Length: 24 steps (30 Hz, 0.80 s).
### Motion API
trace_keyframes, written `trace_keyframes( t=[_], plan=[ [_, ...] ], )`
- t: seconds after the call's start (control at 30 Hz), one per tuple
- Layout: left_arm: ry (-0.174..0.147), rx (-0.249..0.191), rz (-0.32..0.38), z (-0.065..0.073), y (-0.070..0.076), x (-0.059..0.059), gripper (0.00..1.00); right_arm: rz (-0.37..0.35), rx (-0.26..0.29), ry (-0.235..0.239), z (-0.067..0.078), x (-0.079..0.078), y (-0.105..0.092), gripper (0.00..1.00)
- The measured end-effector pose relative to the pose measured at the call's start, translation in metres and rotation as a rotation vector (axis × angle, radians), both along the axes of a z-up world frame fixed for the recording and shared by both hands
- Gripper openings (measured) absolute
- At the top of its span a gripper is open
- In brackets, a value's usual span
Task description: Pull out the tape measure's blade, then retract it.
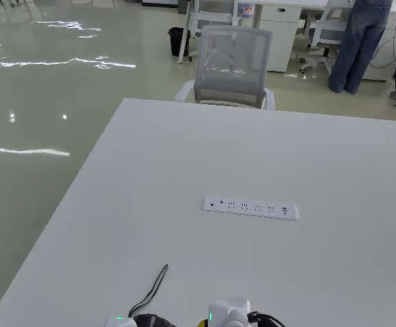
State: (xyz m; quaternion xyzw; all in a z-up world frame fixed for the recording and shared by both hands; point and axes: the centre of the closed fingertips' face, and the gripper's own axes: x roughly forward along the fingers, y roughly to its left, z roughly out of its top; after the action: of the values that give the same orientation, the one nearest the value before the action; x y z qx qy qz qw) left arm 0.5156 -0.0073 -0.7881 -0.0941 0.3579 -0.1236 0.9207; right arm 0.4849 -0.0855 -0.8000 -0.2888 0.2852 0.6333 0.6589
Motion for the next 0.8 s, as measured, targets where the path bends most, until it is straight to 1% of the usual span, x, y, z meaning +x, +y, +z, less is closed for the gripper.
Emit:
trace_keyframes(
  t=[0.23, 0.33, 0.5, 0.8],
  plan=[
    [0.001, -0.003, 0.003, 0.0, 0.001, 0.001, 0.65, 0.0, 0.002, -0.002, -0.001, 0.001, 0.004, 0.13],
    [0.004, -0.013, 0.009, 0.0, 0.002, 0.001, 0.65, -0.003, 0.006, -0.003, 0.001, 0.002, 0.006, 0.13],
    [0.004, -0.013, 0.008, 0.0, 0.002, 0.0, 0.65, -0.004, 0.006, -0.002, -0.001, 0.002, 0.009, 0.13],
    [0.005, -0.015, 0.007, 0.001, 0.003, 0.0, 0.65, -0.002, 0.009, -0.006, 0.0, 0.002, 0.014, 0.13]
  ],
)
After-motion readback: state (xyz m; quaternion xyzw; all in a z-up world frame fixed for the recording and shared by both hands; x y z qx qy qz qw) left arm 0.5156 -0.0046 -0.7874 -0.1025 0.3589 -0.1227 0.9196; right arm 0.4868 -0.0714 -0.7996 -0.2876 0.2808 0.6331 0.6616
